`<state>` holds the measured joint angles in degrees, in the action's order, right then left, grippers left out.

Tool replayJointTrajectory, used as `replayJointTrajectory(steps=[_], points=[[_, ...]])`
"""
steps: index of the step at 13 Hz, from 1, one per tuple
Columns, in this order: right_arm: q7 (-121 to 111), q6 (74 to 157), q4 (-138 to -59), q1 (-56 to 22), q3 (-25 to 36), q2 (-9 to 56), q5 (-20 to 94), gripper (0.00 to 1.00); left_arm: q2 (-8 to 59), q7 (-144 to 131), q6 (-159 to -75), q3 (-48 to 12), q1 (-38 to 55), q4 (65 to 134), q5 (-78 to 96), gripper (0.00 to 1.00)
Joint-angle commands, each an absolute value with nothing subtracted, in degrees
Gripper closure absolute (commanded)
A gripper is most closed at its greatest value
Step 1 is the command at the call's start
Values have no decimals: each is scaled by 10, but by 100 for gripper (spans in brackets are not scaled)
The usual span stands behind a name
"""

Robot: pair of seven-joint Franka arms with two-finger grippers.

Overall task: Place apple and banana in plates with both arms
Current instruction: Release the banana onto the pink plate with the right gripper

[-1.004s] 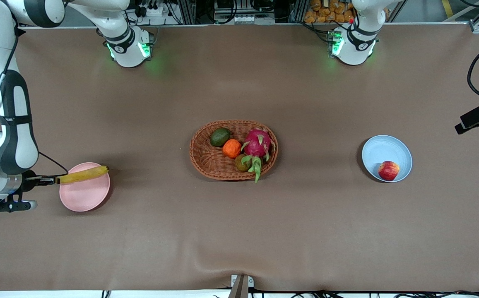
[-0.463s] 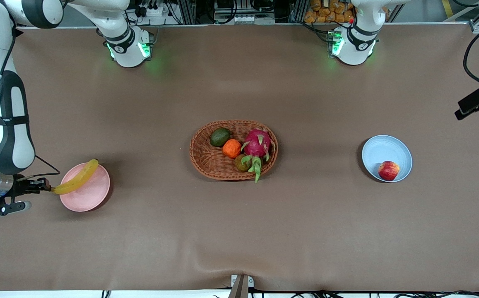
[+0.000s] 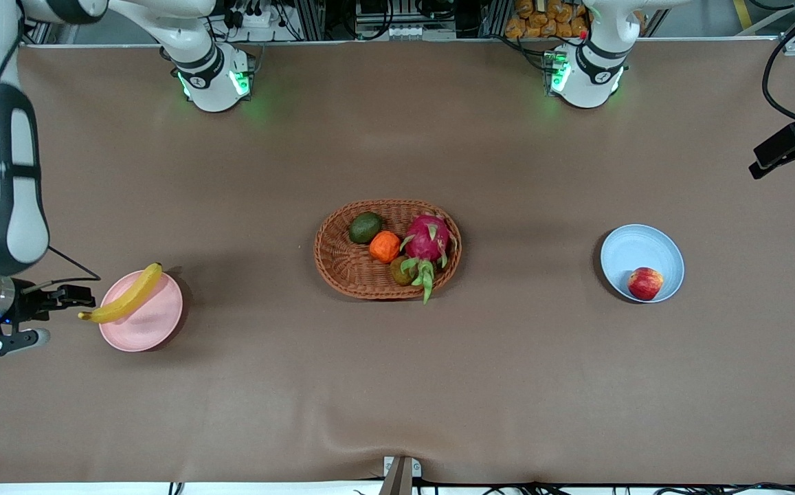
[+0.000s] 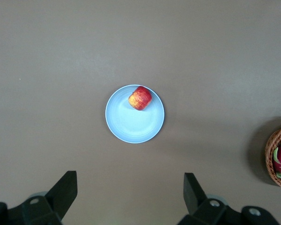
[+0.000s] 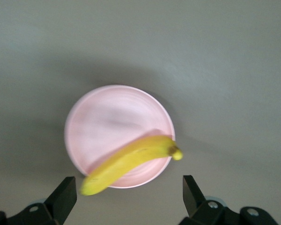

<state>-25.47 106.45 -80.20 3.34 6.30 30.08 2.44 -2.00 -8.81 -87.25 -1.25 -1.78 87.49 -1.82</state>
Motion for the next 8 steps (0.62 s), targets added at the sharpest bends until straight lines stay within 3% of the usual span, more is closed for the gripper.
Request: replayJointTrajectory(steps=[1,3,8], points=[[-194,1045,-875,-11,76,194,13,0,-42,-78,-885,-34,-32,901,-9,0],[-161,1018,-921,-17,75,131,13,0,-43,-79,-887,-47,-47,903,-8,0],[-85,924,-947,19,38,14,13,0,-77,-97,-875,-55,-47,942,21,0]])
